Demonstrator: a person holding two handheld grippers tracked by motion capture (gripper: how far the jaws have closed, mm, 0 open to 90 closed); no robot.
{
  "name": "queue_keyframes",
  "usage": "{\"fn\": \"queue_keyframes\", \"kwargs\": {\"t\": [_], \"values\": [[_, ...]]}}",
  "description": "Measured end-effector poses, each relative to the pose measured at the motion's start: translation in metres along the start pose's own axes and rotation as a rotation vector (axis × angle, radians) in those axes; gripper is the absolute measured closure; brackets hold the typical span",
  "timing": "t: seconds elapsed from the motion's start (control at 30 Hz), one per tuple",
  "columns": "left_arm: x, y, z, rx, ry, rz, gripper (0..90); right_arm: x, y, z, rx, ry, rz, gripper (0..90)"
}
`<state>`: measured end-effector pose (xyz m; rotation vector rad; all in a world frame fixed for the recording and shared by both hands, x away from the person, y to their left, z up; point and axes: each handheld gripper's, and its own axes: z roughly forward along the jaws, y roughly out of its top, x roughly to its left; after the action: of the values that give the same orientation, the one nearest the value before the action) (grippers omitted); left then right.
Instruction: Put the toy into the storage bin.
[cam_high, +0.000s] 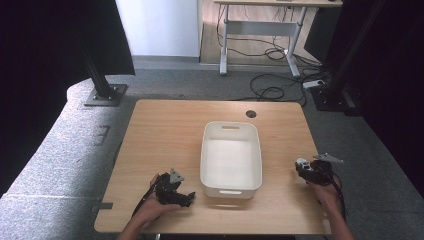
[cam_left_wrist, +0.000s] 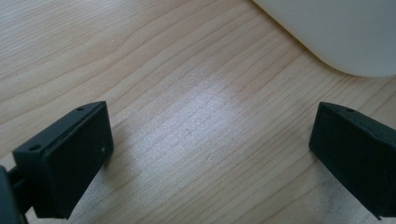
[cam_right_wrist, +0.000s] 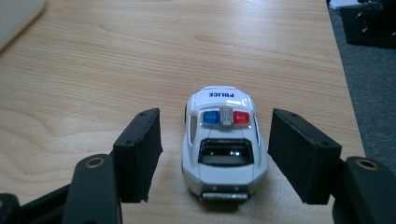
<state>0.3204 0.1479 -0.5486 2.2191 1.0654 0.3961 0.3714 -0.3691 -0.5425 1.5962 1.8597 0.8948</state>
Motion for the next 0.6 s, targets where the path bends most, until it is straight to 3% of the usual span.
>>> {"fn": "queue_keyframes", "kwargs": {"t": [0.07,0.6], "values": [[0.000,0.000,0.000,0.000,0.000,0.000,0.0,0.001,0.003,0.006,0.010,-0.028,-0.006,34.8],[0.000,0.000,0.000,0.001,0.000,0.000,0.0,0.002,0.004,0.015,0.047,-0.036,-0.021,43.1]]}}
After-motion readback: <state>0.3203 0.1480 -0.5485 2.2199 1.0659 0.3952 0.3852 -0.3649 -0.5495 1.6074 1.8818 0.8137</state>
